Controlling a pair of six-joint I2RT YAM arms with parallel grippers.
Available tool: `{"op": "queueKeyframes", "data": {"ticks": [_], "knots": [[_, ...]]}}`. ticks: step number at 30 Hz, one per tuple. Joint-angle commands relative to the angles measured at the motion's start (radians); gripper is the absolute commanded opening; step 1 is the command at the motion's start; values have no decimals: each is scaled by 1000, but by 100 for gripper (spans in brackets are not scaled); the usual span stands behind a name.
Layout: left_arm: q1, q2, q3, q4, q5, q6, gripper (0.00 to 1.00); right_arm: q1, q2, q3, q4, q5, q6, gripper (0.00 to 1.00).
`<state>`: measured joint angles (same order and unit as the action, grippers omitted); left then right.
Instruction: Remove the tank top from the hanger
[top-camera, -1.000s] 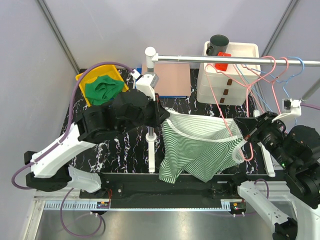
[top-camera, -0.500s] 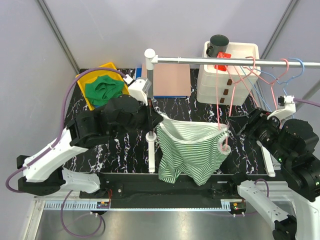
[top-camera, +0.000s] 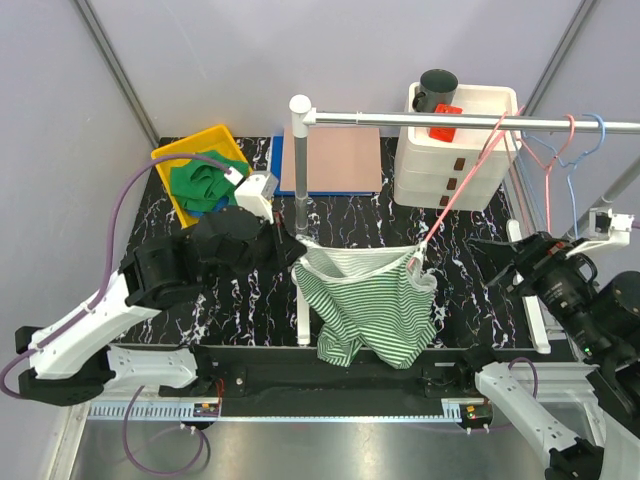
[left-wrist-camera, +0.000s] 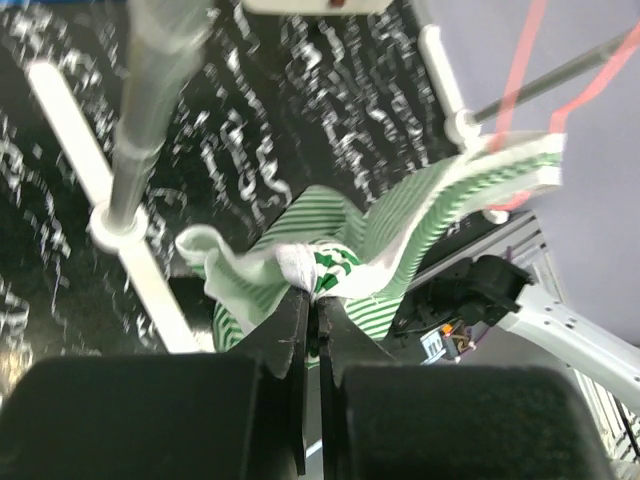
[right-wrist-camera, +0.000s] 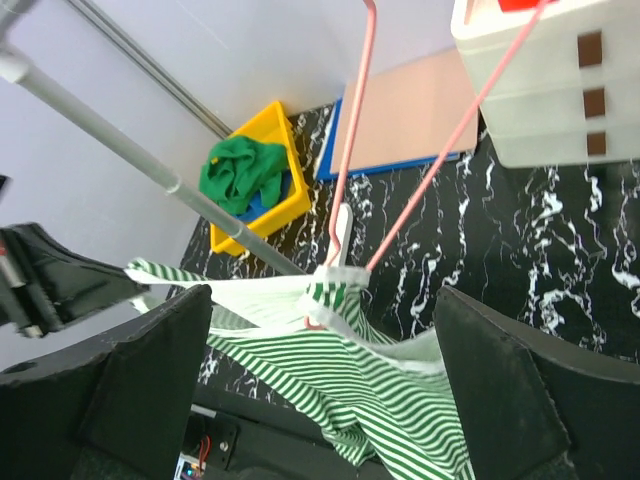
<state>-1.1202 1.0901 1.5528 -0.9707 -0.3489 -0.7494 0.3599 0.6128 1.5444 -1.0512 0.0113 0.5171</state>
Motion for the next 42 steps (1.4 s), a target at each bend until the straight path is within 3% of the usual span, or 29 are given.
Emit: {"op": "queueKeyframes", "data": {"ticks": [1, 9, 14, 18, 22, 27, 30, 35, 39, 42], "knots": [[57, -84, -110, 12, 48, -102, 0, 5, -28, 17, 92, -7, -57, 100], [132, -177, -264, -20, 88, -165, 0, 5, -45, -1, 161, -76, -88, 100], [187, -182, -211, -69, 74, -121, 0, 4, -36, -3, 163, -88, -107, 100], [240, -144, -9, -151, -22, -42, 0, 5, -38, -1, 161, -77, -120, 100], [264, -84, 203, -200, -221, 54, 0, 7, -41, 11, 161, -73, -127, 100], [277, -6, 510, -113, -432, 293, 0, 5, -47, 19, 161, -73, -118, 100], [275, 36, 575, -46, -467, 364, 0, 5, -44, 25, 157, -77, -118, 100], [277, -24, 367, 4, -440, 238, 0, 5, -41, 33, 151, -83, -115, 100], [293, -133, 18, 79, -385, 133, 0, 5, -50, 17, 152, -92, -92, 100], [341, -153, -147, 112, -320, 88, 0, 5, -70, -12, 149, -99, -72, 100]]}}
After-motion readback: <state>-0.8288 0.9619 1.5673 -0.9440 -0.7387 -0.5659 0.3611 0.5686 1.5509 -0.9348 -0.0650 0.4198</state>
